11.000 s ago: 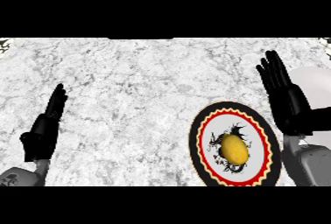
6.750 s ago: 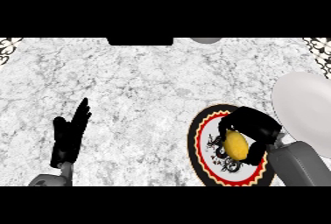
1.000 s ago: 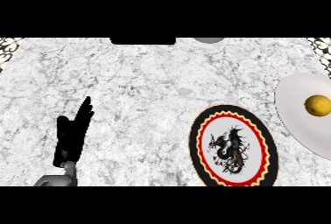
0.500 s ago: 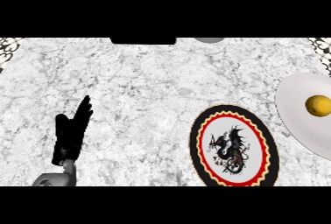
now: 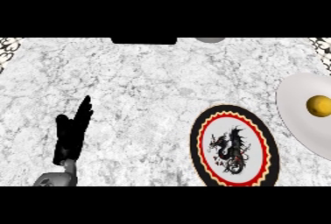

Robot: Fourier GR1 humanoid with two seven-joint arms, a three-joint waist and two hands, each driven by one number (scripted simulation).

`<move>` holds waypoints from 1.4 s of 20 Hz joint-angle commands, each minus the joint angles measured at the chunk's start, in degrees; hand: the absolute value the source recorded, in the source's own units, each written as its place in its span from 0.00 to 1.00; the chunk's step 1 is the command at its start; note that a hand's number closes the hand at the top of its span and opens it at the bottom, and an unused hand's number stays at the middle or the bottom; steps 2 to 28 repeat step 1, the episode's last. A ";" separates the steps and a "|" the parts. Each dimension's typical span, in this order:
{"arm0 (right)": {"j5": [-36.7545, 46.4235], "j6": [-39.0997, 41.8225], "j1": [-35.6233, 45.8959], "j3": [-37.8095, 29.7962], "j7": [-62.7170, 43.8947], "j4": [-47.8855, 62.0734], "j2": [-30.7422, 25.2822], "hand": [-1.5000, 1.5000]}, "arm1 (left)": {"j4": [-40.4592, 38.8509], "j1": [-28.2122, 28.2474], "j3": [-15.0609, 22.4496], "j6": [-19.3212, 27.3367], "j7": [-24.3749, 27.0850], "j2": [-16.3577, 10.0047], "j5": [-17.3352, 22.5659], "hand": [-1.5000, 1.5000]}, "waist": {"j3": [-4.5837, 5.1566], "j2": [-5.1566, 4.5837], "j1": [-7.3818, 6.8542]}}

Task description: Pick the lemon from the plate and place it in the plate

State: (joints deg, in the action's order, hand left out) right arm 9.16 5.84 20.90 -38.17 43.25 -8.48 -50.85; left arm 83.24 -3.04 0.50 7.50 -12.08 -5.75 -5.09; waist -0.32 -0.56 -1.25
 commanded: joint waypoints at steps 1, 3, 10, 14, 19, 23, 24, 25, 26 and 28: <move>0.11 -2.04 -1.23 0.19 0.34 0.67 1.08 0.00 | 1.20 1.40 1.70 0.95 0.14 1.65 -1.09 0.50 | -0.06 -0.01 -0.22; 0.11 -2.04 -1.23 0.19 0.34 0.67 1.08 0.00 | 1.20 1.40 1.70 0.95 0.14 1.65 -1.09 0.50 | -0.06 -0.01 -0.22; 0.11 -2.04 -1.23 0.19 0.34 0.67 1.08 0.00 | 1.20 1.40 1.70 0.95 0.14 1.65 -1.09 0.50 | -0.06 -0.01 -0.22; 0.11 -2.04 -1.23 0.19 0.34 0.67 1.08 0.00 | 1.20 1.40 1.70 0.95 0.14 1.65 -1.09 0.50 | -0.06 -0.01 -0.22; 0.11 -2.04 -1.23 0.19 0.34 0.67 1.08 0.00 | 1.20 1.40 1.70 0.95 0.14 1.65 -1.09 0.50 | -0.06 -0.01 -0.22; 0.11 -2.04 -1.23 0.19 0.34 0.67 1.08 0.00 | 1.20 1.40 1.70 0.95 0.14 1.65 -1.09 0.50 | -0.06 -0.01 -0.22; 0.11 -2.04 -1.23 0.19 0.34 0.67 1.08 0.00 | 1.20 1.40 1.70 0.95 0.14 1.65 -1.09 0.50 | -0.06 -0.01 -0.22; 0.11 -2.04 -1.23 0.19 0.34 0.67 1.08 0.00 | 1.20 1.40 1.70 0.95 0.14 1.65 -1.09 0.50 | -0.06 -0.01 -0.22; 0.11 -2.04 -1.23 0.19 0.34 0.67 1.08 0.00 | 1.20 1.40 1.70 0.95 0.14 1.65 -1.09 0.50 | -0.06 -0.01 -0.22; 0.11 -2.04 -1.23 0.19 0.34 0.67 1.08 0.00 | 1.20 1.40 1.70 0.95 0.14 1.65 -1.09 0.50 | -0.06 -0.01 -0.22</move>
